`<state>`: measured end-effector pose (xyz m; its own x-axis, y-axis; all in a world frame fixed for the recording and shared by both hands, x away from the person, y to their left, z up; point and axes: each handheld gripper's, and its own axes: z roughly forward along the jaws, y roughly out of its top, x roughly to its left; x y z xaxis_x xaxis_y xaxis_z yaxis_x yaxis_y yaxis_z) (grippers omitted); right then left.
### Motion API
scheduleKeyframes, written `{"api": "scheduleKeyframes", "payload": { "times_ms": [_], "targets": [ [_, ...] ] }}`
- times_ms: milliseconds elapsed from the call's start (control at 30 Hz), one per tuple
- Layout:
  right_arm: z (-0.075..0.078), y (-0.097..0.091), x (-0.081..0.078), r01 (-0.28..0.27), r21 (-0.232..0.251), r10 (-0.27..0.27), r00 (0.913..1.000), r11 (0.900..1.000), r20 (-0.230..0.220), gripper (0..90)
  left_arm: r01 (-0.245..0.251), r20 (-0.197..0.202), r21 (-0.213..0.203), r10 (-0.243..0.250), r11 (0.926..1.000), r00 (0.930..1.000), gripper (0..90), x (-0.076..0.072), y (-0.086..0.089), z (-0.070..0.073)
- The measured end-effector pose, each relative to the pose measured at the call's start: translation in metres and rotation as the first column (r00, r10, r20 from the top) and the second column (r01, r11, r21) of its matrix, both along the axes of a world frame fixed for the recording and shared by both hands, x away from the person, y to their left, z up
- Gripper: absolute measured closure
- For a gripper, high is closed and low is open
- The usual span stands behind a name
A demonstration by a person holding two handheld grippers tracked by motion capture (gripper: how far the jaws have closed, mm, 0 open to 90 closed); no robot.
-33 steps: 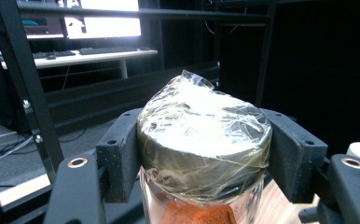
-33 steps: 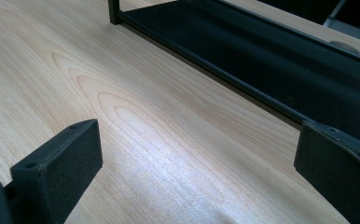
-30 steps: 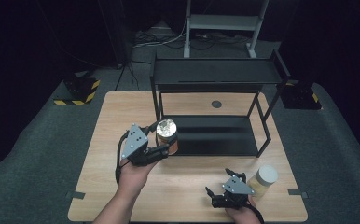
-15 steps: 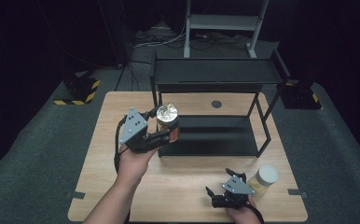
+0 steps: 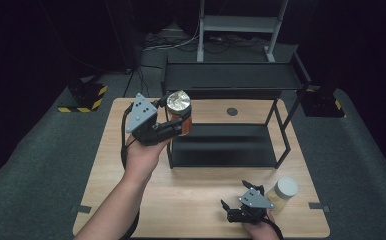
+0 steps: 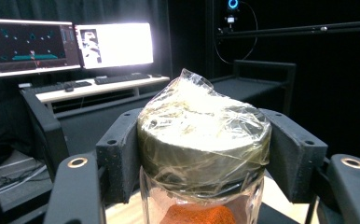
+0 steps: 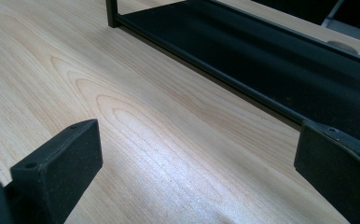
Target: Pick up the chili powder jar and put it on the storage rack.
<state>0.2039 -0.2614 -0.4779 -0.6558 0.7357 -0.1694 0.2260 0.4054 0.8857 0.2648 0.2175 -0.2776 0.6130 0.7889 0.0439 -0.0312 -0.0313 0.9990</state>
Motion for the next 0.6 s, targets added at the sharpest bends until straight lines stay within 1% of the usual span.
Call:
{"api": "scheduleKeyframes", "payload": {
  "times_ms": [133, 233, 300, 433, 600],
  "targets": [
    [0.000, 0.000, 0.000, 0.001, 0.003, -0.001, 1.0000, 1.0000, 0.001, 0.4, -0.007, 0.007, -0.013, 0.007, 0.9999, 0.9999, 34.6, 0.005, -0.002, 0.011],
    [0.000, -0.001, 0.000, 0.000, 0.005, 0.000, 1.0000, 1.0000, 0.002, 0.4, -0.013, 0.017, -0.005, 0.013, 0.9999, 0.9998, 34.6, 0.008, -0.004, 0.018],
    [-0.001, -0.001, 0.000, 0.000, 0.005, 0.000, 1.0000, 1.0000, 0.003, 0.4, -0.013, 0.016, -0.012, 0.013, 0.9999, 0.9998, 34.6, 0.011, -0.006, 0.022],
    [-0.001, -0.001, -0.001, 0.001, 0.005, -0.001, 1.0000, 1.0000, 0.004, 0.4, -0.011, 0.010, -0.022, 0.011, 0.9997, 0.9999, 34.6, 0.016, -0.009, 0.025],
    [-0.001, 0.000, -0.001, -0.001, 0.003, 0.001, 1.0000, 1.0000, 0.006, 0.4, -0.010, 0.015, -0.019, 0.011, 0.9998, 0.9998, 34.6, 0.024, -0.014, 0.031]
  ]
}}
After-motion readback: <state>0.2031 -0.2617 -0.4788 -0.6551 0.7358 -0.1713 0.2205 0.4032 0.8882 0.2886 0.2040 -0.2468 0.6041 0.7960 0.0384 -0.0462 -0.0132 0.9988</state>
